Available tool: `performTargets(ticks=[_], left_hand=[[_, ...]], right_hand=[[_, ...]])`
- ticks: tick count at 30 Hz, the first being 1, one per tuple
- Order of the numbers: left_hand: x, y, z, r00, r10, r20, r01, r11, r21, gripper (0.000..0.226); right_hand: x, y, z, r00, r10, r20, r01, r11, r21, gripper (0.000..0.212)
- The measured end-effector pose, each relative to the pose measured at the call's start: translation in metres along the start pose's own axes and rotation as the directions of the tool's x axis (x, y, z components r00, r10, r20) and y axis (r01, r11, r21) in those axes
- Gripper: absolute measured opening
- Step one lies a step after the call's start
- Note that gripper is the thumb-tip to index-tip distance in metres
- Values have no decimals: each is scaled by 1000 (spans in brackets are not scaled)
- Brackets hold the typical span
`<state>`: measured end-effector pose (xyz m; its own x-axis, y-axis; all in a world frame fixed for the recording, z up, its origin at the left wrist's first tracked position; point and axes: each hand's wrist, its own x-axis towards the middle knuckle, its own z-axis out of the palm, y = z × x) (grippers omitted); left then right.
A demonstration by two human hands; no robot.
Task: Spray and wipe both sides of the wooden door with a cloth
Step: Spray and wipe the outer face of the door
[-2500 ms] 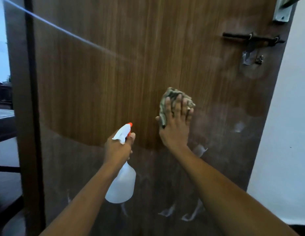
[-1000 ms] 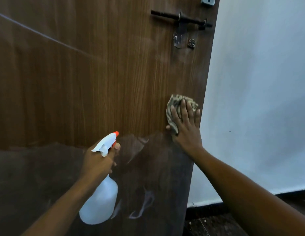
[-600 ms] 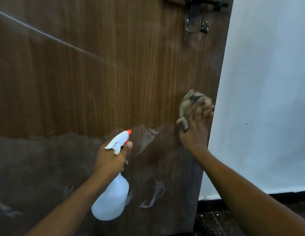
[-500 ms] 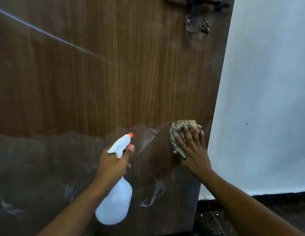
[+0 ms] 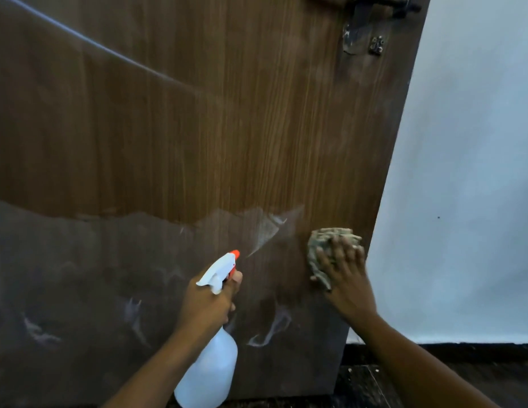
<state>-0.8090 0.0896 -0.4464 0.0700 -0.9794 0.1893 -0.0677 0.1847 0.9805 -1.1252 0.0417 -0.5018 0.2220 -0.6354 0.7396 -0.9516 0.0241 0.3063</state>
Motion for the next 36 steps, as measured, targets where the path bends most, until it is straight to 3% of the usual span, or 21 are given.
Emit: performTargets(ticks=[2, 4, 5, 6, 9, 12, 15, 18, 19, 20, 22, 24, 25, 27, 29, 30, 31, 33, 34, 36], left_hand=[[-1, 0, -7, 1000, 7, -1, -7, 1000, 6, 30], [-2, 0, -13, 1000, 19, -1, -19, 999, 27, 31], [-2, -1, -16, 1000, 24, -3, -24, 999, 34, 32], [-1, -2, -18, 1000, 25, -3, -25, 999, 34, 33], [1, -4, -25, 998, 59, -3, -59, 997, 52, 31], [2, -4, -35, 999, 31, -16, -30, 999, 28, 34], [2, -3, -44, 1000, -11, -29, 11, 1000, 9, 36], [4, -1, -52, 1000, -17, -15, 17, 1000, -10, 37], [6, -1, -56, 1000, -9, -20, 9, 1000, -8, 35], [7, -2, -60, 1000, 4, -27, -4, 1000, -4, 33], [10, -4, -69, 999, 31, -36, -31, 999, -6, 31], [14, -6, -80, 999, 30, -42, -31, 999, -20, 31], [17, -7, -86, 999, 18, -50, -20, 999, -37, 32], [21, -9, -94, 998, -14, -60, 10, 998, -61, 34], [25, -14, -101, 998, -26, -58, 22, 997, -71, 35], [27, -16, -103, 998, -33, -55, 29, 997, -73, 36], [28, -18, -106, 998, -40, -54, 36, 996, -76, 36], [29, -20, -110, 998, -35, -49, 30, 996, -89, 37], [30, -20, -112, 998, -29, -48, 25, 996, -91, 37], [31, -20, -118, 998, -27, -52, 22, 996, -89, 36]], right_hand=[[0, 0, -9, 972, 232, 24, -233, 968, 91, 79], [35, -25, -24, 873, 486, 46, -485, 853, 193, 78], [59, -43, -33, 844, 532, 61, -531, 816, 230, 79], [79, -62, -40, 864, 499, 67, -499, 833, 240, 80], [90, -87, -36, 988, 150, -41, -145, 984, 103, 82], [52, -71, -21, 1000, 4, 2, -4, 1000, -17, 94], [42, -79, -23, 979, 204, 2, -204, 978, 53, 83], [88, -124, -37, 834, 552, -20, -528, 807, 264, 78], [102, -138, -40, 838, 544, -30, -516, 810, 280, 78], [108, -151, -40, 894, 444, -56, -418, 873, 251, 78], [95, -162, -24, 991, 98, -96, -88, 991, 104, 78], [67, -152, -10, 996, -67, -63, 69, 998, 17, 81], [53, -144, -5, 999, -41, -34, 41, 999, 4, 82], [40, -128, -8, 980, 196, 11, -197, 980, 31, 78], [59, -128, -22, 864, 503, 20, -501, 853, 147, 75], [77, -134, -30, 806, 592, 10, -580, 786, 215, 75], [94, -147, -37, 793, 610, -1, -589, 766, 256, 76], [114, -178, -40, 893, 446, -63, -420, 875, 240, 76], [114, -191, -34, 953, 286, -101, -266, 948, 176, 75], [96, -200, -15, 992, -6, -128, 12, 999, 46, 77]])
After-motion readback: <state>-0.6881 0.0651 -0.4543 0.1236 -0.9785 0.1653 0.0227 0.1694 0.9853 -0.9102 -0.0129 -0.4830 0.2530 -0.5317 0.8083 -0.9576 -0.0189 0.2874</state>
